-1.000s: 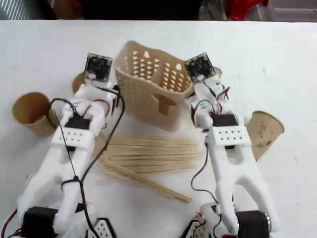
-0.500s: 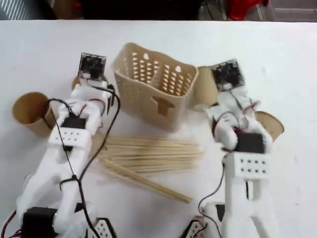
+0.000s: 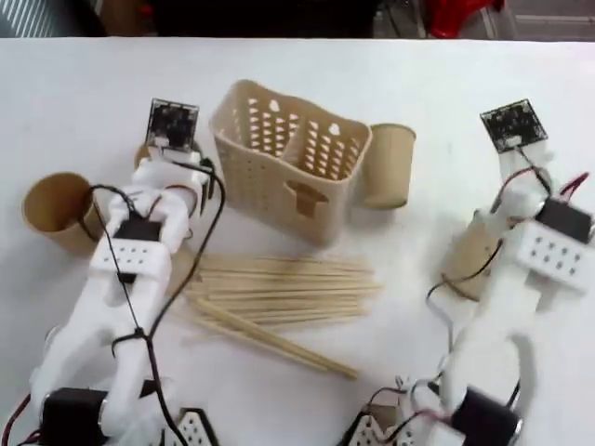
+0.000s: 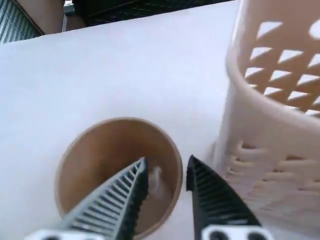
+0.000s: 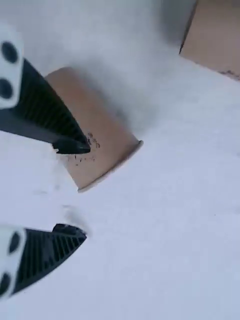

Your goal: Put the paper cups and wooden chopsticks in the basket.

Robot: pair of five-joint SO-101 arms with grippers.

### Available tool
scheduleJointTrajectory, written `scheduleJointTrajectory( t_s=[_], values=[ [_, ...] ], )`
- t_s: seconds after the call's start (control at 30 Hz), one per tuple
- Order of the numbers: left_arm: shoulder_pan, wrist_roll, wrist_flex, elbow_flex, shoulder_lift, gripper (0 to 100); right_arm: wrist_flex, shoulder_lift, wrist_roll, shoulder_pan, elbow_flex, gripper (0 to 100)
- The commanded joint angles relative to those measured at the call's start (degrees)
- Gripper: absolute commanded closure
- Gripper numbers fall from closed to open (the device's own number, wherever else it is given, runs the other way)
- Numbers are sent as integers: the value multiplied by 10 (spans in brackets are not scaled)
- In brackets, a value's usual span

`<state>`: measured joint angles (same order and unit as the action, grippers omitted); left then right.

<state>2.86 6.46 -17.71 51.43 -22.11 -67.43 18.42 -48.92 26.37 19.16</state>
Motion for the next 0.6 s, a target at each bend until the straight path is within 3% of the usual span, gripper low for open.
scheduleJointTrajectory(
  t_s=[0.0,0.1,0.33,0.57],
  values=[
    [4,5,11,-4,-5,854,-39,-74,-103,9,-105,759],
    [4,5,11,-4,-5,854,-77,-156,-140,11,-185,759],
    [3,5,11,-4,-5,854,-130,-357,-148,8,-310,759],
    [1,5,16,-4,-5,854,-252,-429,-190,0,-368,761]
  ],
)
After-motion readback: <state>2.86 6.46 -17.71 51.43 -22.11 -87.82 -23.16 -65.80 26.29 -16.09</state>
